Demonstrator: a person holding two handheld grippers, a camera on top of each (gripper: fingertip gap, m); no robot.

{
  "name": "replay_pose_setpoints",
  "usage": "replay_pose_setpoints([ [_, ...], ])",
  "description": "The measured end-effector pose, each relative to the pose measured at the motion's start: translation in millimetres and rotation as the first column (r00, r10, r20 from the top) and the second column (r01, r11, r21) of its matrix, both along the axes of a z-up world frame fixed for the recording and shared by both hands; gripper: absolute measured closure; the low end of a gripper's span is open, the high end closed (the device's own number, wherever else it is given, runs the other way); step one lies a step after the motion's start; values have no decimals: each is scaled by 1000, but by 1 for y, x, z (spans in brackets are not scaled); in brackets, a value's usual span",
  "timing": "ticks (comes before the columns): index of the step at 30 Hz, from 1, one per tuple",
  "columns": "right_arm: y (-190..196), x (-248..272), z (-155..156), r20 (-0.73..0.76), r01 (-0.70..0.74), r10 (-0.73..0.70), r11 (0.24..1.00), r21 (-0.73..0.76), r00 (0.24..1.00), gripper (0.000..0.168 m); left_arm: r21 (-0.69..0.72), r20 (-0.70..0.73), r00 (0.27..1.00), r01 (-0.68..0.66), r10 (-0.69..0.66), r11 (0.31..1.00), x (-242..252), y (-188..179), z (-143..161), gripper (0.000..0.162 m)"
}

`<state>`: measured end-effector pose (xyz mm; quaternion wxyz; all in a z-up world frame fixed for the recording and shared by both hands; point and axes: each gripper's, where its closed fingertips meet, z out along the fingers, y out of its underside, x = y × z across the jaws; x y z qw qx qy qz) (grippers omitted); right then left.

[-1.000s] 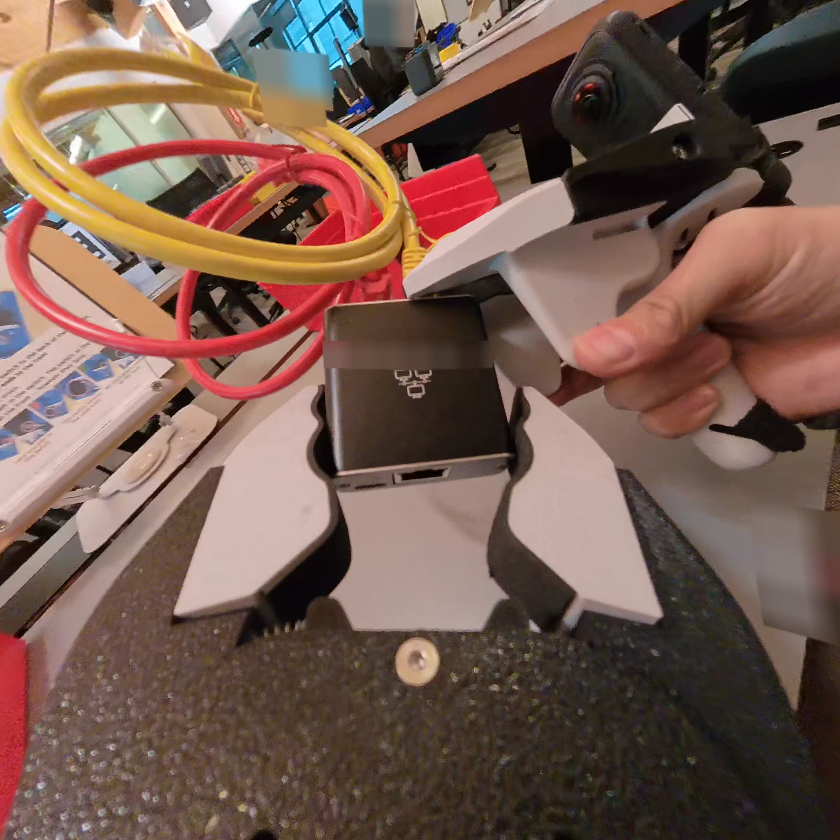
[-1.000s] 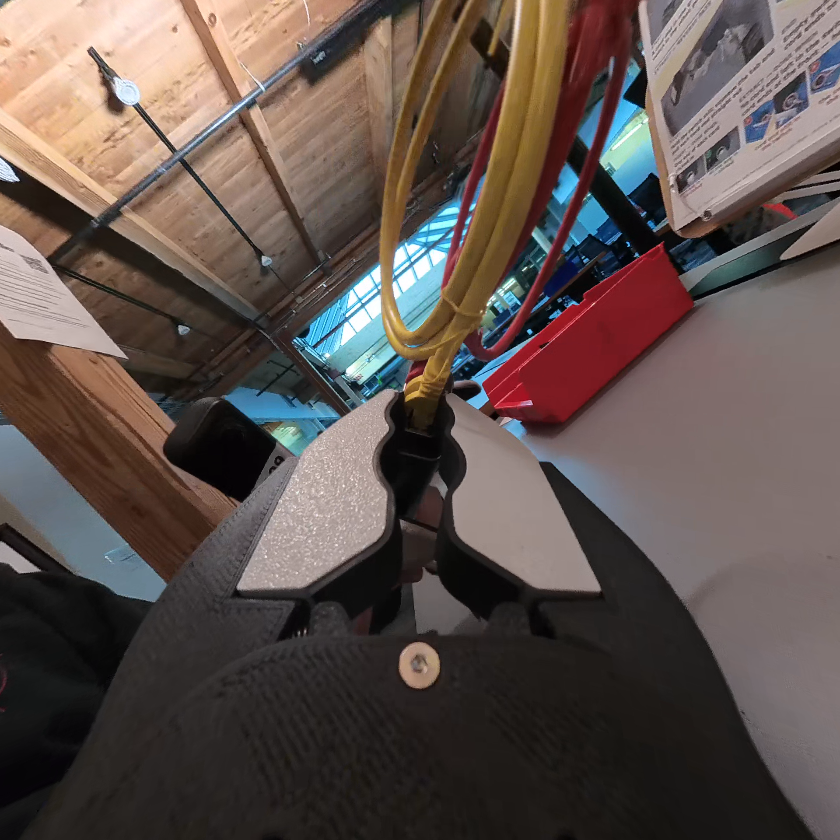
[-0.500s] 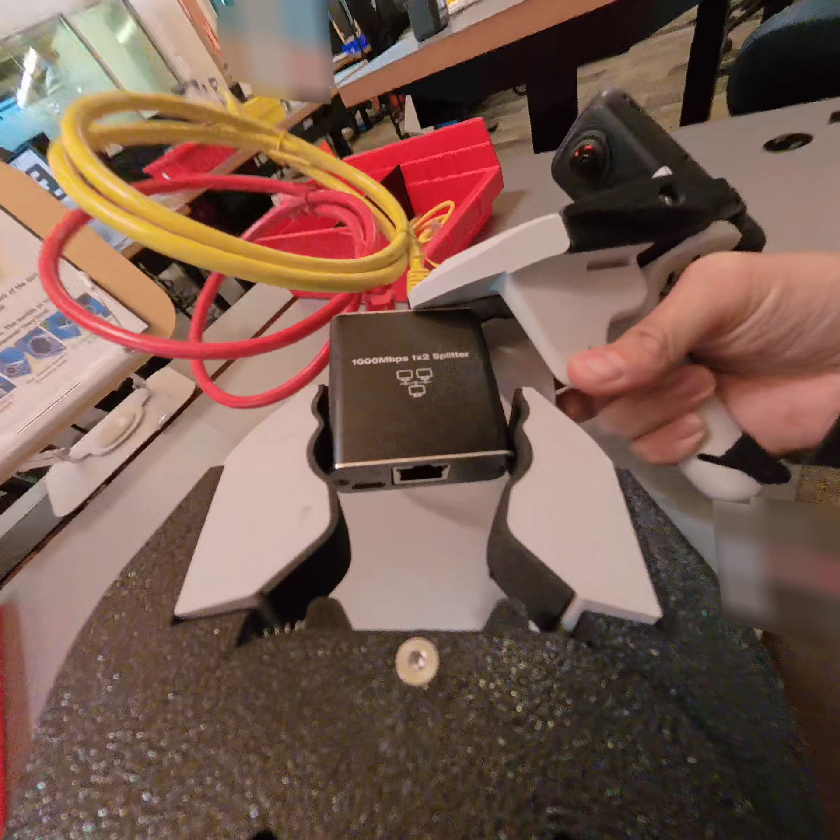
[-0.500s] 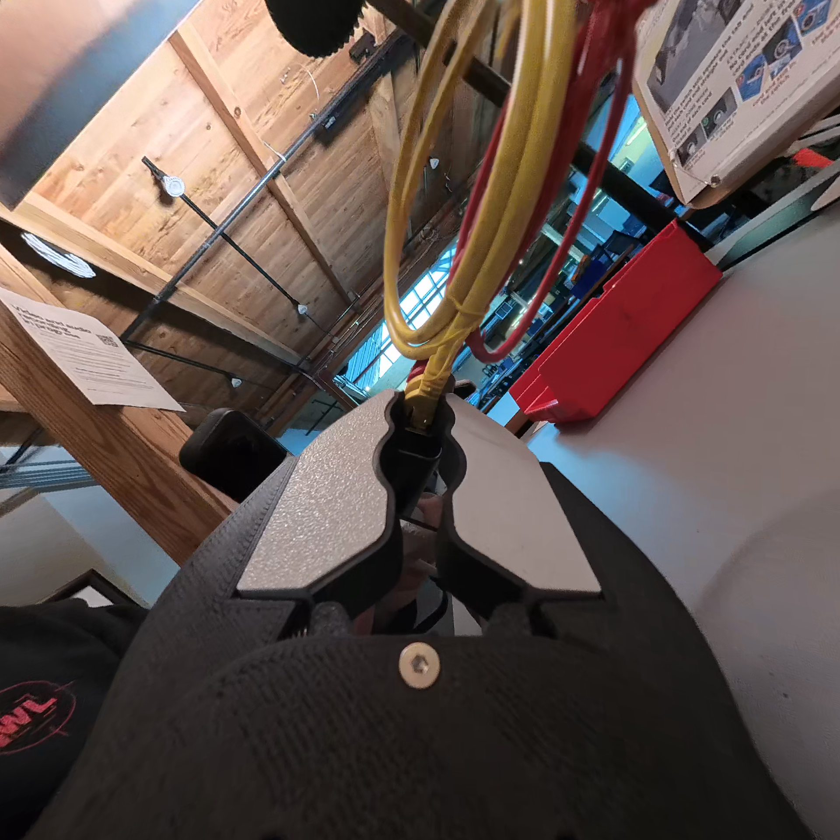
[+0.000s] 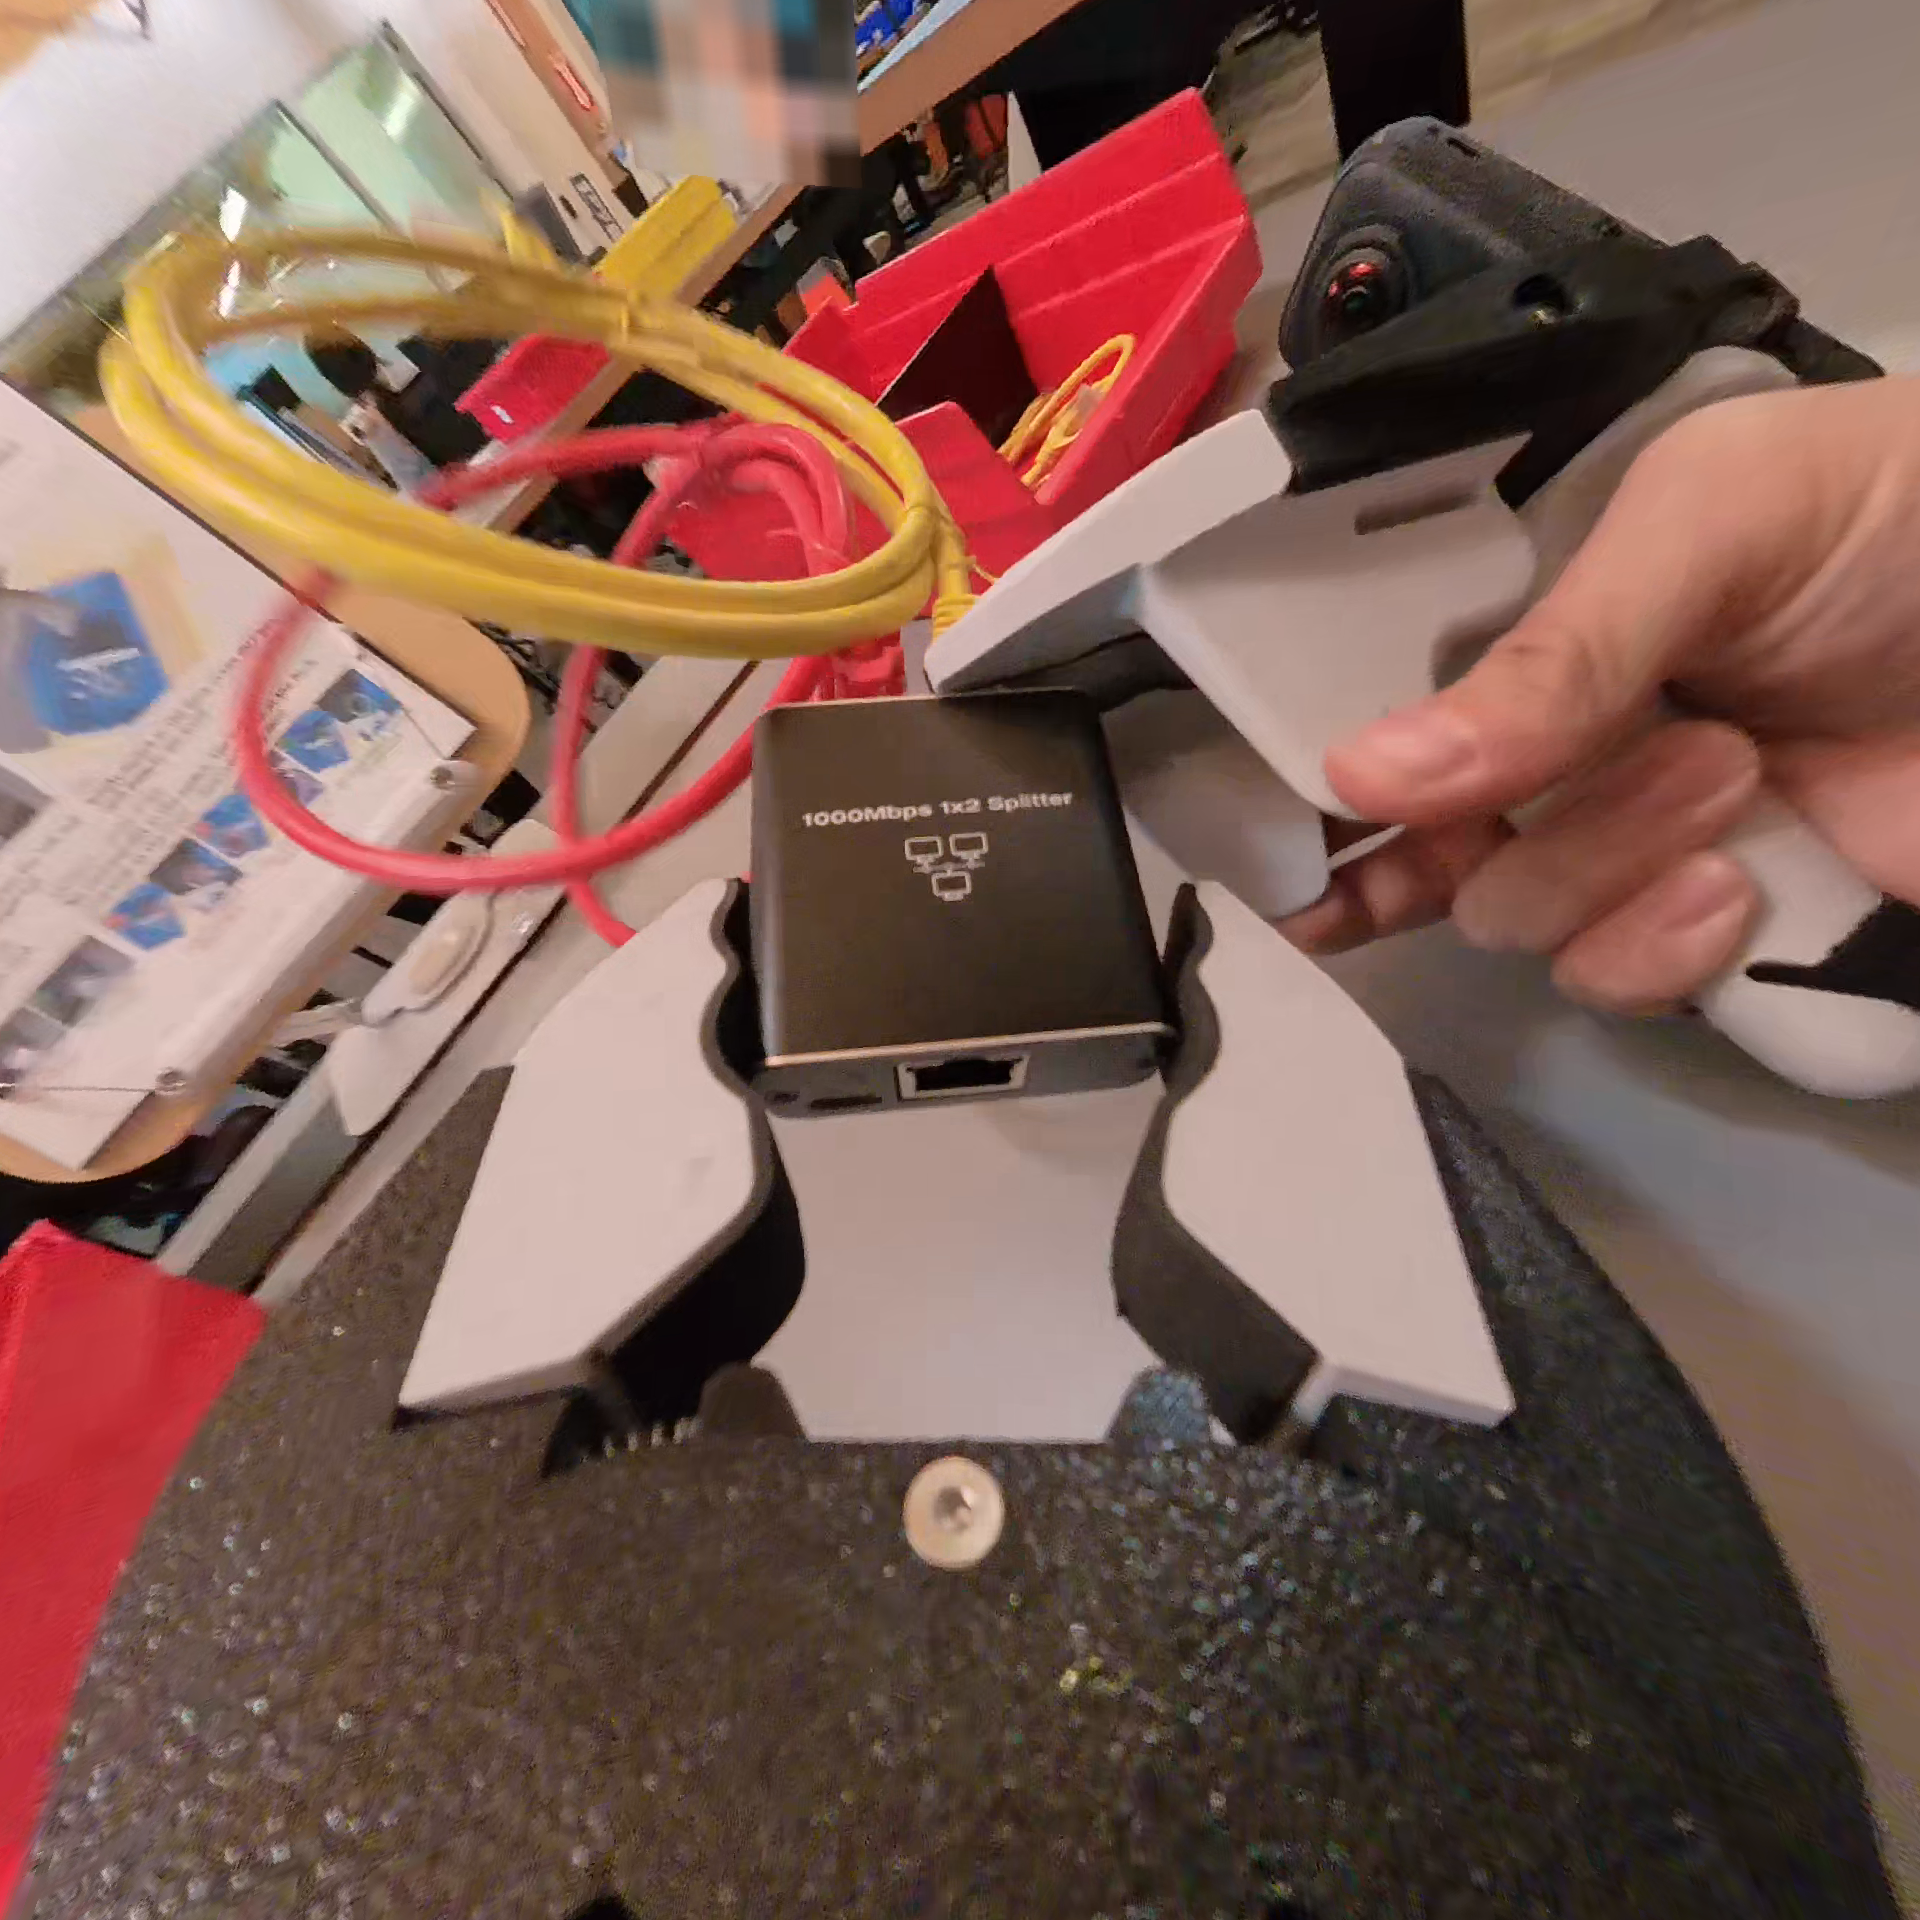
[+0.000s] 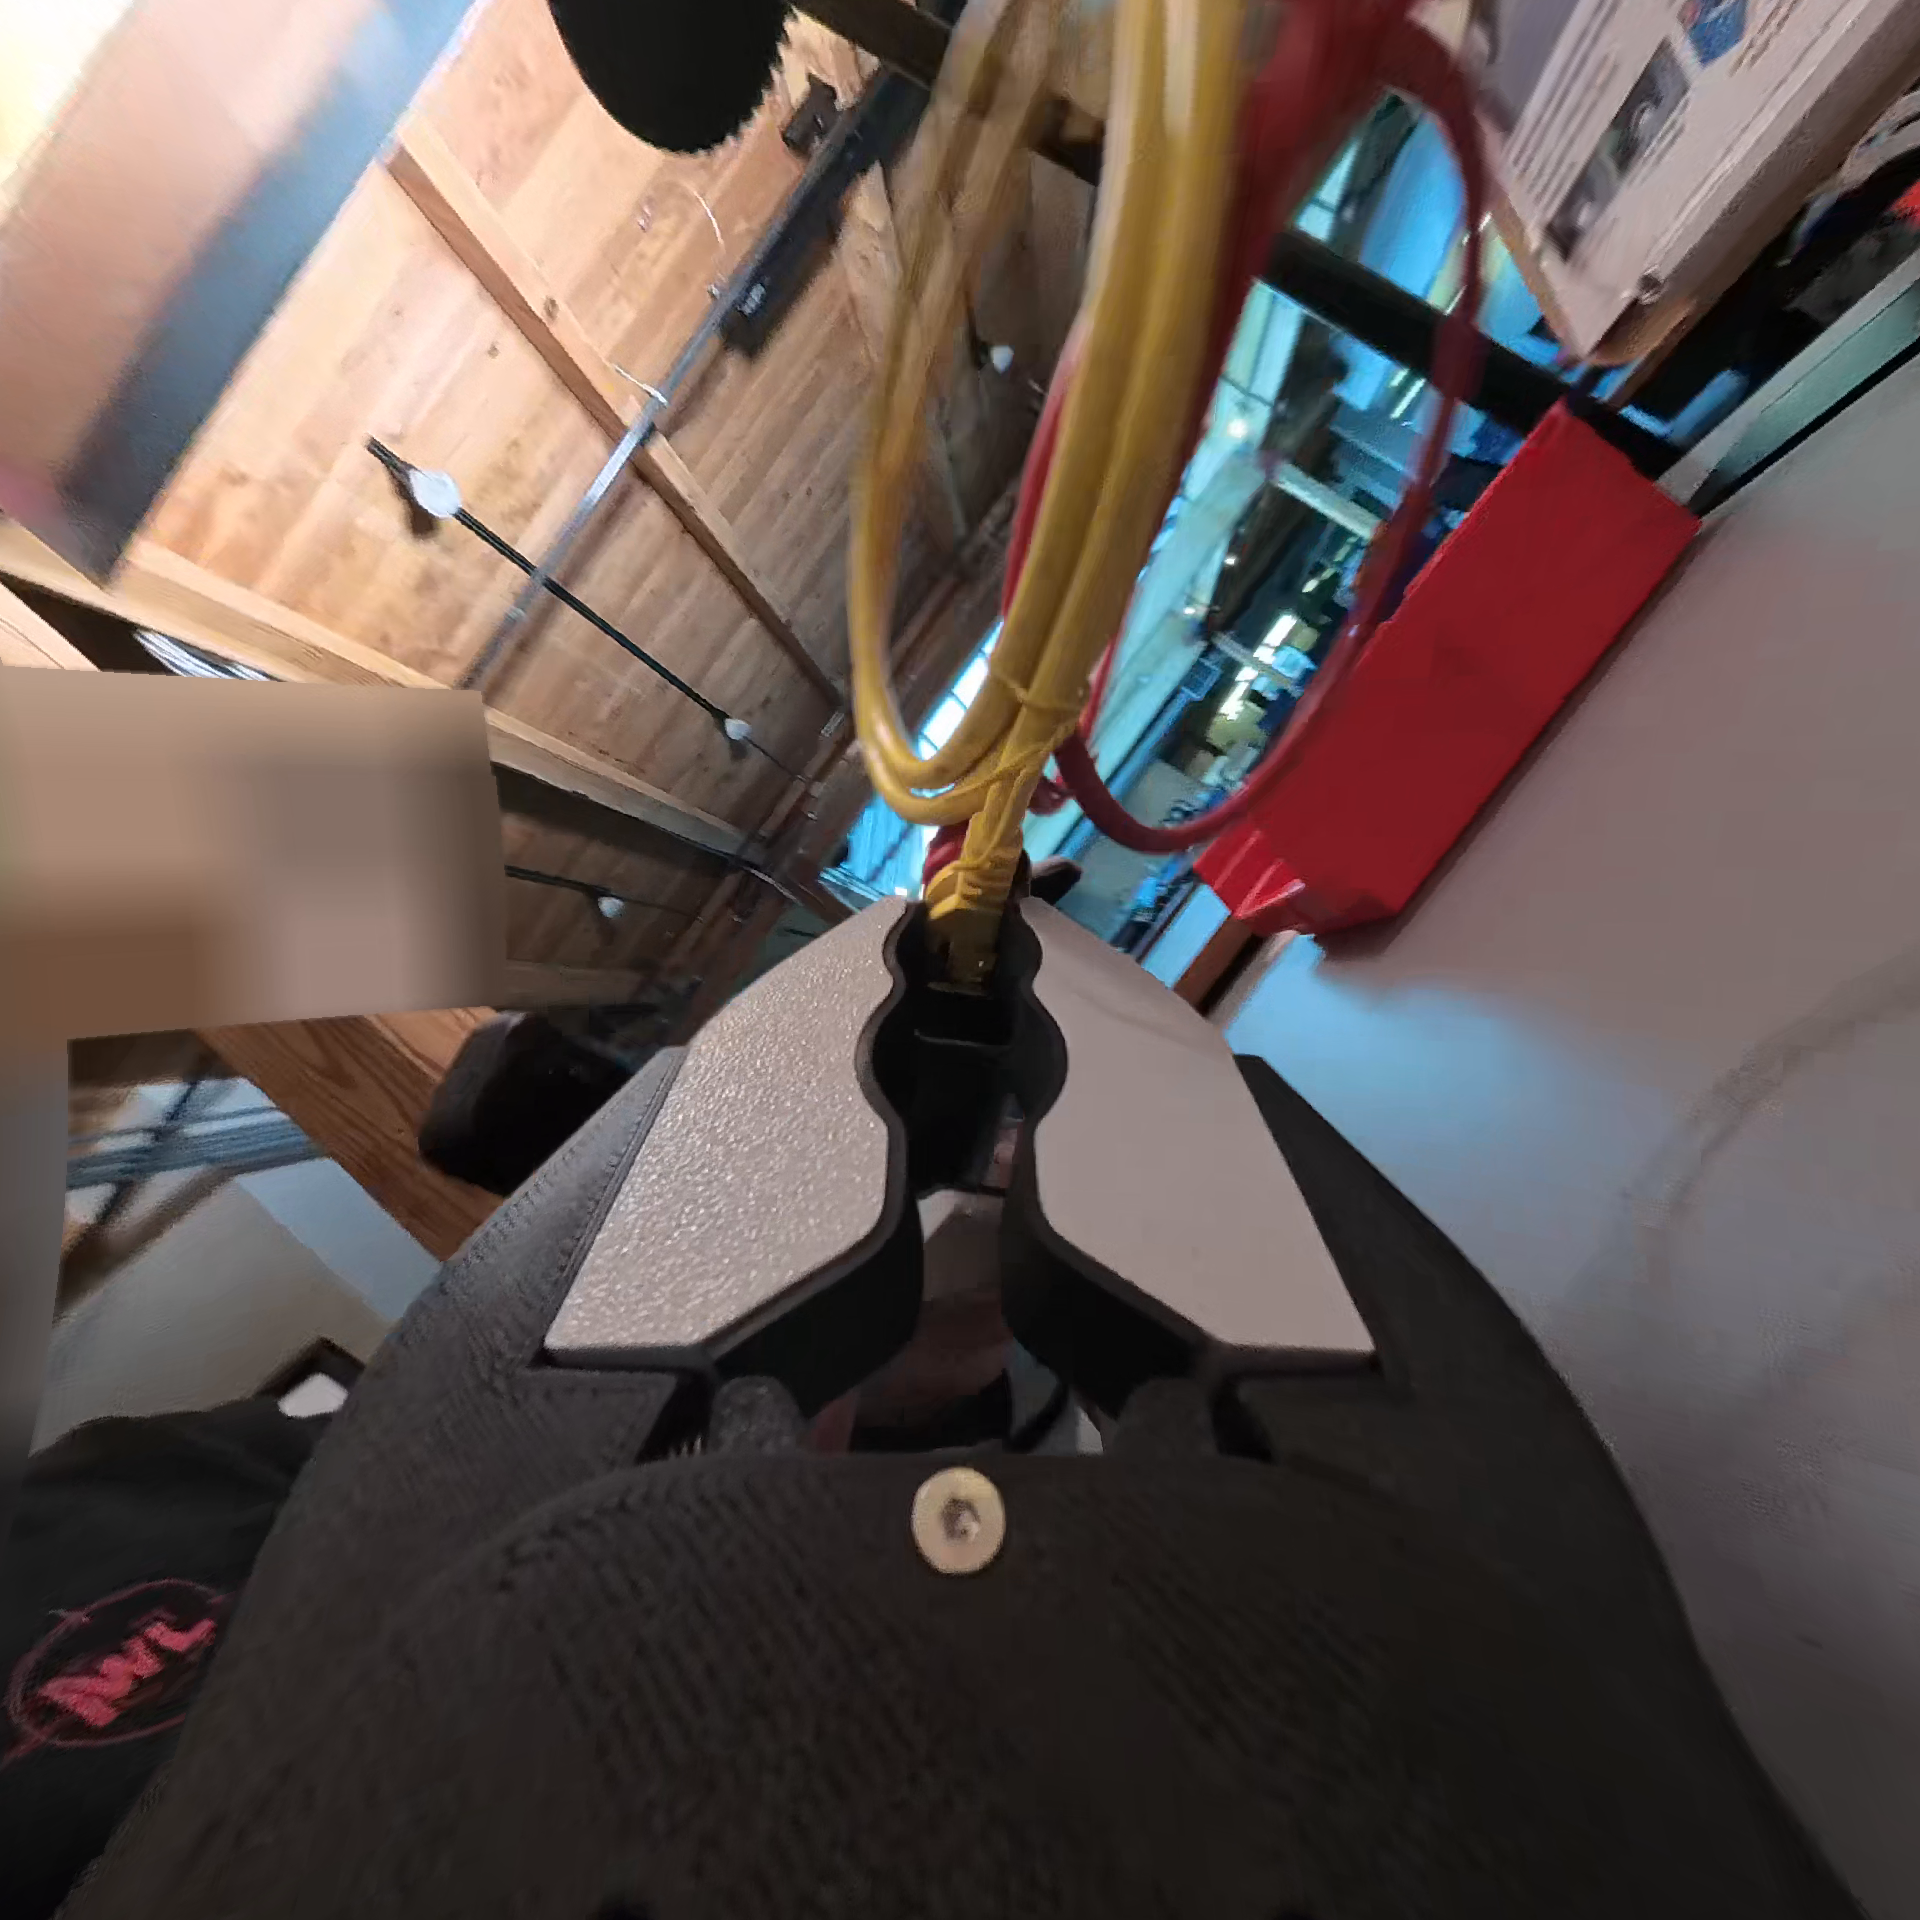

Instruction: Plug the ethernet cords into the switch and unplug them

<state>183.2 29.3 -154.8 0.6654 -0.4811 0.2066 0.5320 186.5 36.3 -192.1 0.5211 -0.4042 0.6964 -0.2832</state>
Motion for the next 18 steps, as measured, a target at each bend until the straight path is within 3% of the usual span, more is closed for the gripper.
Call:
replay_pose_setpoints([
  [4,4,-3,4,3,-15,15,1000,12,1000,154,-5,12,1000,-6,6,1000,-4,4,4,86],
  [8,9,-5,-1,51,-10,11,1000,-25,999,154,-215,10,999,38,-37,976,-7,1,6,87],
  [12,8,-7,1,32,-37,37,999,-12,999,154,51,-21,999,-45,46,998,-9,9,2,86],
  [14,7,-7,3,34,-32,32,999,-5,999,154,62,-20,999,-45,46,997,-8,8,3,86],
  [18,7,-6,2,64,-9,11,1000,-30,998,153,-259,5,999,42,-42,965,-8,-2,8,87],
])
